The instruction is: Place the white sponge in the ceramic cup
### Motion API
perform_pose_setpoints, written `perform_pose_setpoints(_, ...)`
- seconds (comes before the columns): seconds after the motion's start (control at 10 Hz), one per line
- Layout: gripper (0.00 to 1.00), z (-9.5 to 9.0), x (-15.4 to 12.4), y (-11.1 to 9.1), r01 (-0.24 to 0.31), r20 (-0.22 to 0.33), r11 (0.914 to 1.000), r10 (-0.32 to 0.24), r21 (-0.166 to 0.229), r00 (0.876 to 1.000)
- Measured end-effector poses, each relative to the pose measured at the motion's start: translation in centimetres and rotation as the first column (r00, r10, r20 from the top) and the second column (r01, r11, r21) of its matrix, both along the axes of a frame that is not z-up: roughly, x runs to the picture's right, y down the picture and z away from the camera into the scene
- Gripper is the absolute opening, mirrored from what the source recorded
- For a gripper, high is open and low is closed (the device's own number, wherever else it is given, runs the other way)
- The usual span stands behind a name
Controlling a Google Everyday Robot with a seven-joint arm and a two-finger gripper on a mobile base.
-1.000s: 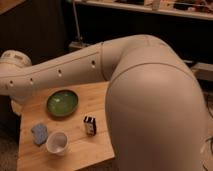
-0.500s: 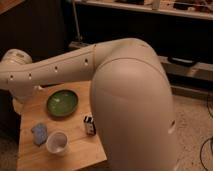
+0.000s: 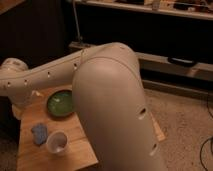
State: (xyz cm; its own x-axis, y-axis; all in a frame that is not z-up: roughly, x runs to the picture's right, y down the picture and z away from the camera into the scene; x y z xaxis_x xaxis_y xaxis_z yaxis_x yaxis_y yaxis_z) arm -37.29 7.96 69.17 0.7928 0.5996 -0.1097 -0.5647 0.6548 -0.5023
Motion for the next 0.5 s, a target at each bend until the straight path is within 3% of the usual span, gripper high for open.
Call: perform_pose_setpoints(0.5,0.80,2.1,-1.6,1.8,0.020,-0.025,0.9992,-0.021,-0.033,0.999)
